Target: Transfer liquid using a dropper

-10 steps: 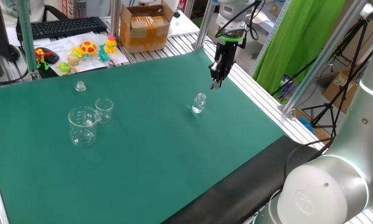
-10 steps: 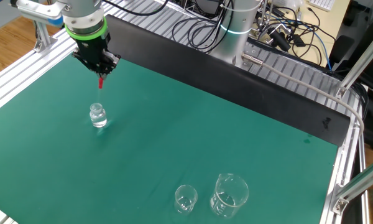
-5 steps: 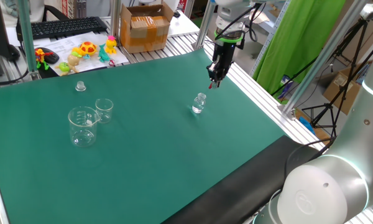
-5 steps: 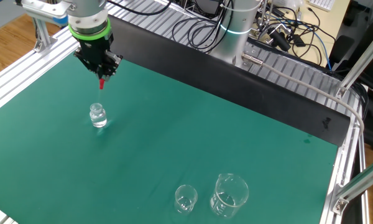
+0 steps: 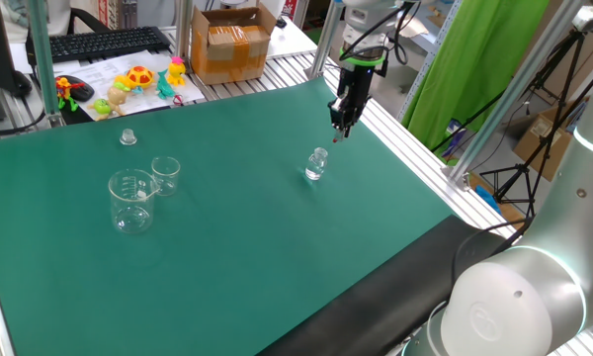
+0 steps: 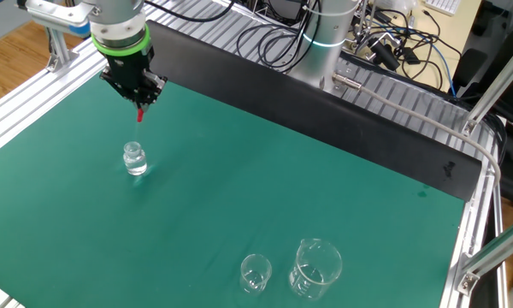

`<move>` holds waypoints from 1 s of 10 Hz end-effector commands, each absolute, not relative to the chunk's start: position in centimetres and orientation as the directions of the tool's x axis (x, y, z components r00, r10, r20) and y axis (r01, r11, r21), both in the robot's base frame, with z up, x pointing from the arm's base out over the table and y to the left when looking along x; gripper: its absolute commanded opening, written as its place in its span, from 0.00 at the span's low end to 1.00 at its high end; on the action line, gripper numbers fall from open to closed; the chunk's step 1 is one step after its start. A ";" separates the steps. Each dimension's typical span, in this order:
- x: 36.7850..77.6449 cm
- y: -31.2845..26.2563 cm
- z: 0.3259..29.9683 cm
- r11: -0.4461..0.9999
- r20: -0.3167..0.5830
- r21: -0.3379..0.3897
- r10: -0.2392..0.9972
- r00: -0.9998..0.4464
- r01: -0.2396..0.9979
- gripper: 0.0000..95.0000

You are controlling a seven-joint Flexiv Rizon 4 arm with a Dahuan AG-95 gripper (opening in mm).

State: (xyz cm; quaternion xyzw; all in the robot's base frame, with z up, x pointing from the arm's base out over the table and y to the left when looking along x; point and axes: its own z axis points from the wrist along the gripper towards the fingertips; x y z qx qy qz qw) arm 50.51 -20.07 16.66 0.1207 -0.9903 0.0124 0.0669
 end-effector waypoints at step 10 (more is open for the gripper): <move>49.6 -17.7 21.1 0.975 0.176 -0.007 -0.219 -0.960 -0.224 0.00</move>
